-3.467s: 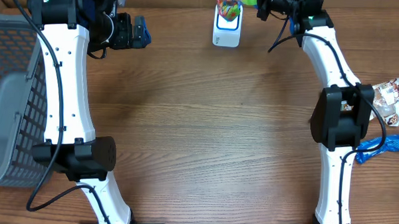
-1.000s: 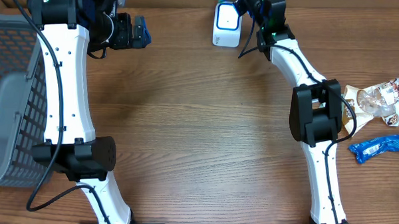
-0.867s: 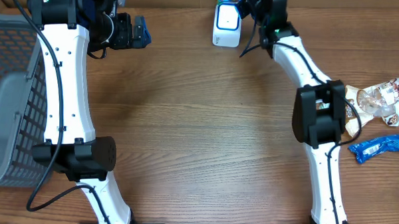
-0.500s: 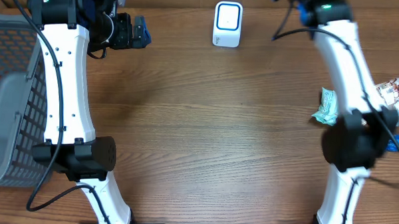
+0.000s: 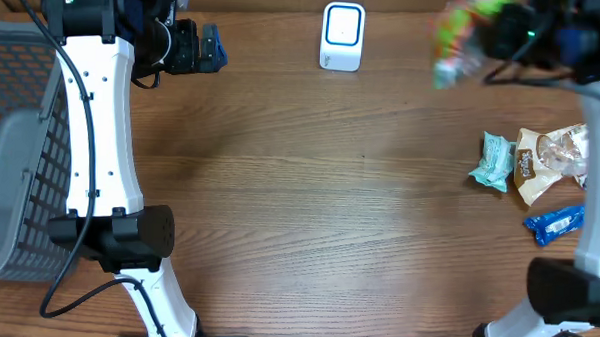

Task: Scan the item barcode
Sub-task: 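Carry the green-and-red snack bag right and release it on the pile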

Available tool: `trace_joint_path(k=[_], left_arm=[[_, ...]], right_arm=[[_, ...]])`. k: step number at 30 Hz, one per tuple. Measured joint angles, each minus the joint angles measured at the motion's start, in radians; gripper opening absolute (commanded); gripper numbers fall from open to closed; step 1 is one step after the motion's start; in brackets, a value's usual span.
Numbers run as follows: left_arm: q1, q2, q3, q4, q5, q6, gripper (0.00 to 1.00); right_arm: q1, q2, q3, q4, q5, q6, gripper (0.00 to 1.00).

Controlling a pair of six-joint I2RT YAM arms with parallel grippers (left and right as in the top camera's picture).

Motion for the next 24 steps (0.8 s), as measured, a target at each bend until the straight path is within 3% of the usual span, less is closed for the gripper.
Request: trace_joint_path(k=[3, 6, 13, 17, 21, 24], left_arm=[[0.0, 0.0, 0.0, 0.0, 0.0, 0.0, 1.0], [0.0, 0.0, 0.0, 0.0, 0.0, 0.0, 1.0], [0.0, 0.0, 0.0, 0.0, 0.0, 0.0, 1.0], [0.0, 0.0, 0.0, 0.0, 0.0, 0.0, 1.0], [0.0, 0.0, 0.0, 0.0, 0.0, 0.0, 1.0], [0.0, 0.0, 0.0, 0.0, 0.0, 0.0, 1.0]], right_arm=[[-0.129, 0.065, -0.001, -0.127, 0.158, 0.216, 0.04], [-0.232, 0.147, -0.002, -0.154, 0.234, 0.33, 0.04], [-0.351, 0.315, -0.004, -0.216, 0.284, 0.402, 0.04], [-0.38, 0.375, -0.006, -0.237, 0.281, 0.414, 0.31], [-0.389, 0.379, -0.004, -0.24, 0.22, 0.361, 0.7], [-0.389, 0.379, 0.004, -0.241, 0.117, 0.267, 0.75]])
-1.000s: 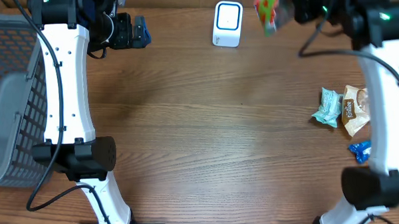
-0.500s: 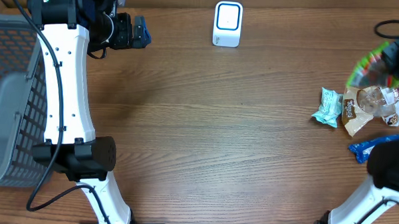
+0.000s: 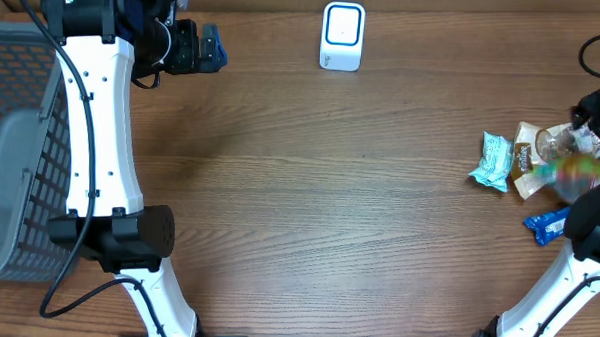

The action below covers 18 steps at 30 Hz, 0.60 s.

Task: Scan the item barcode
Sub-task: 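Carry the green-and-red snack bag right and release it on the pile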

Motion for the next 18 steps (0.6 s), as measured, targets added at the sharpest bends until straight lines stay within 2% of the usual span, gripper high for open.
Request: trace_joint_path(k=[8, 13, 16, 18], left_arm=[[0.0, 0.0, 0.0, 0.0, 0.0, 0.0, 1.0], [0.0, 0.0, 0.0, 0.0, 0.0, 0.0, 1.0], [0.0, 0.0, 0.0, 0.0, 0.0, 0.0, 1.0], [0.0, 0.0, 0.0, 0.0, 0.0, 0.0, 1.0]], right_arm=[[0.0, -0.068, 0.051, 0.003, -0.366, -0.213, 0.79], [0.007, -0.293, 0.063, 0.005, -0.478, -0.293, 0.88], [0.027, -0.483, 0.081, 0.005, -0.507, -0.329, 1.0], [0.053, -0.599, 0.091, 0.005, -0.521, -0.344, 1.0]])
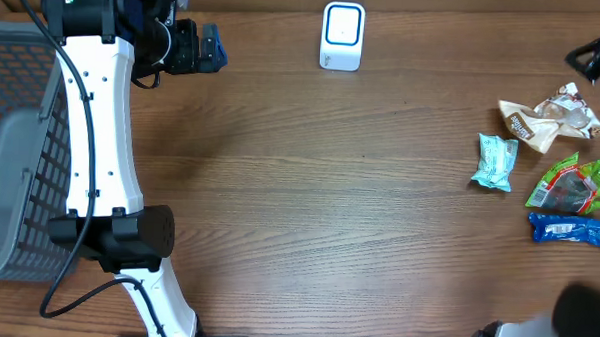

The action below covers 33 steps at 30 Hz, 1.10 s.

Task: Scan the item barcode

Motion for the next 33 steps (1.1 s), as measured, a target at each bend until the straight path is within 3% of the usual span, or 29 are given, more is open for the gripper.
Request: trace_joint_path(k=[10, 22, 27, 33], left_arm=[[0.0, 0.0, 0.0, 0.0, 0.0, 0.0, 1.0], [0.0, 0.0, 0.0, 0.0, 0.0, 0.0, 1.0], [0.0, 0.0, 0.0, 0.0, 0.0, 0.0, 1.0], [0.0, 0.0, 0.0, 0.0, 0.0, 0.0, 1.0]], right_arm=[[0.095, -0.388, 0.019, -0.004, -0.027, 0.04, 1.0], [0.096, -0.541, 0.013, -0.003, 0.069, 0.023, 1.0], [0.097, -0.541, -0.1, 0.017, 0.165, -0.025, 1.0], [0.142, -0.561, -0.34, 0.28, 0.248, -0.048, 1.0]])
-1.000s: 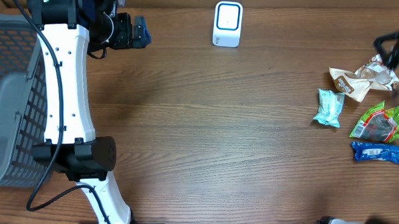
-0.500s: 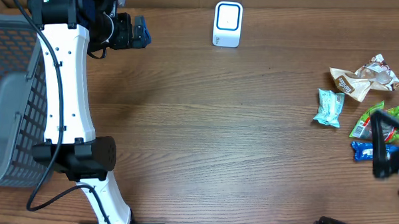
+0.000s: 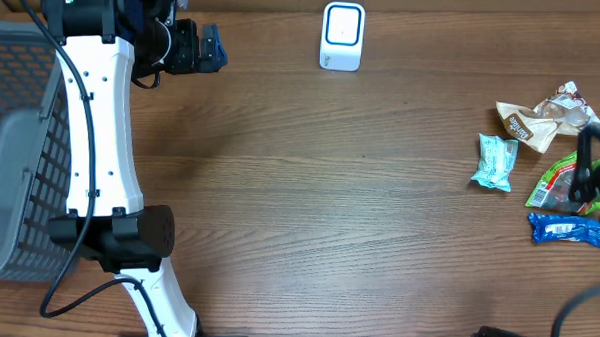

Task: Scan the item barcode

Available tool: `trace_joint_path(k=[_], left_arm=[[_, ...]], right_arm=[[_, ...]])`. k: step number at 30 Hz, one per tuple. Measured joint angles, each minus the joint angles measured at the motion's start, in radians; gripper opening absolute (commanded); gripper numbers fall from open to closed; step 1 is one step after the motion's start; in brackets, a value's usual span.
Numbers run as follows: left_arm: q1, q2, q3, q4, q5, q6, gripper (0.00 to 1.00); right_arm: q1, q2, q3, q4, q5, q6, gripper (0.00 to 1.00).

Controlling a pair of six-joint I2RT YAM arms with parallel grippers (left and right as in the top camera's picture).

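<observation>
The white barcode scanner (image 3: 342, 35) stands at the back middle of the table. On the right lie a teal packet (image 3: 494, 161), a crumpled beige snack bag (image 3: 538, 116), a green packet (image 3: 560, 185) and a blue packet (image 3: 570, 231). My right gripper (image 3: 594, 171) hangs blurred over the green packet's right part, its dark fingers (image 3: 585, 158) apart with green showing between them. At the back left my left gripper (image 3: 214, 47) is raised and holds nothing; its blue-tipped fingers are seen side-on.
A grey wire basket (image 3: 11, 148) fills the left edge, beside the left arm's white links (image 3: 101, 132). The right arm's base shows only as dark blur at the bottom right corner.
My right gripper was at the far back right corner, away from the items. Now it is over the green packet lying on the table. The packets and the left arm have not moved.
My right gripper held the green packet high at the back right, near the scanner. Then it was over the pile at the right edge with the packet. Then the packet lay between the beige bag and the blue packet, gripper withdrawn. Now the gripper is back over it.
</observation>
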Motion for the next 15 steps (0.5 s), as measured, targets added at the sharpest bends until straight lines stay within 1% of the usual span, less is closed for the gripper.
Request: trace_joint_path(k=[3, 4, 5, 7, 13, 15], left_arm=[[0.0, 0.0, 0.0, 0.0, 0.0, 0.0, 1.0], [0.0, 0.0, 0.0, 0.0, 0.0, 0.0, 1.0], [0.0, 0.0, 0.0, 0.0, 0.0, 0.0, 1.0], [0.0, 0.0, 0.0, 0.0, 0.0, 0.0, 1.0], [0.0, 0.0, 0.0, 0.0, 0.0, 0.0, 1.0], [0.0, 0.0, 0.0, 0.0, 0.0, 0.0, 1.0]], right_arm=[[0.047, -0.054, -0.188, 0.199, 0.039, -0.007, 1.0], [0.072, -0.098, -0.304, 0.313, 0.063, -0.008, 1.0], [0.078, -0.107, -0.326, 0.327, 0.066, -0.01, 1.0], [0.105, -0.18, -0.491, 0.5, 0.096, -0.012, 1.0], [0.134, -0.42, -0.983, 0.922, 0.138, -0.013, 1.0], [0.141, -0.485, -1.123, 1.022, 0.146, -0.014, 1.0]])
